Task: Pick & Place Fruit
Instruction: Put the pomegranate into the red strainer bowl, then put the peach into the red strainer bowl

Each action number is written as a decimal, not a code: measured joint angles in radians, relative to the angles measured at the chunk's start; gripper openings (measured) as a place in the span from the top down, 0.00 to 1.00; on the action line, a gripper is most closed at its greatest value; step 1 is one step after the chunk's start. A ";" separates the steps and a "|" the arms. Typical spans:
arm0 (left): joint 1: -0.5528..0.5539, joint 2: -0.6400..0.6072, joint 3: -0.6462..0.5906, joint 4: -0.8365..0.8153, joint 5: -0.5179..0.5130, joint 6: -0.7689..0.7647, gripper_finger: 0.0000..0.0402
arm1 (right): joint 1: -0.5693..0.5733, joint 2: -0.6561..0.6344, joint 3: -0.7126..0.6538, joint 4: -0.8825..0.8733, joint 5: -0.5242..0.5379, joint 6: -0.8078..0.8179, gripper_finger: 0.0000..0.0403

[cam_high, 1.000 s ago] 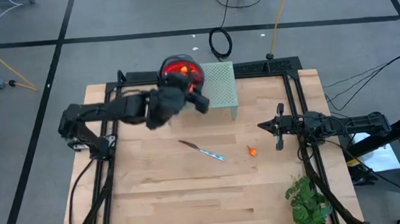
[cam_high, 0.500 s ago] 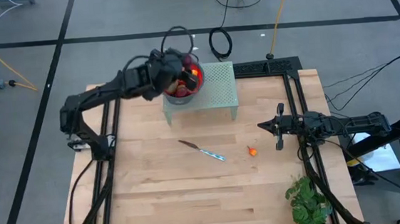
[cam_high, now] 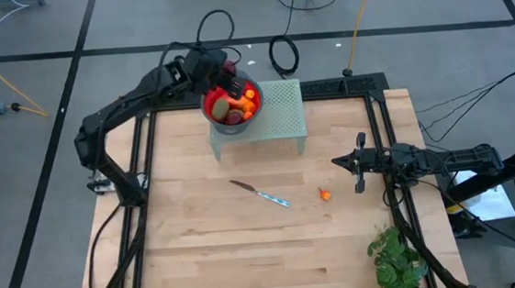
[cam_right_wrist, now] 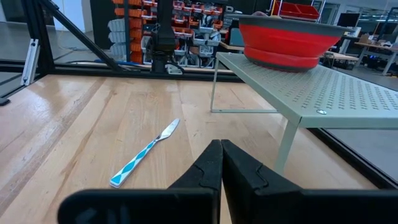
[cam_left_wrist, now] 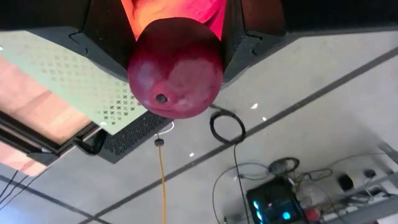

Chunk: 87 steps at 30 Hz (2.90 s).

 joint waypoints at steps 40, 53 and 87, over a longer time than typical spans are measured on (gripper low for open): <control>0.079 0.126 0.000 -0.260 0.131 0.038 0.52 | 0.000 0.000 0.000 0.000 0.003 0.003 1.00; 0.086 0.126 0.000 -0.230 0.179 0.072 0.51 | 0.000 0.000 0.000 0.001 0.003 0.003 1.00; 0.086 0.036 0.000 -0.232 0.131 0.150 0.27 | 0.000 0.000 -0.003 0.063 0.007 0.042 1.00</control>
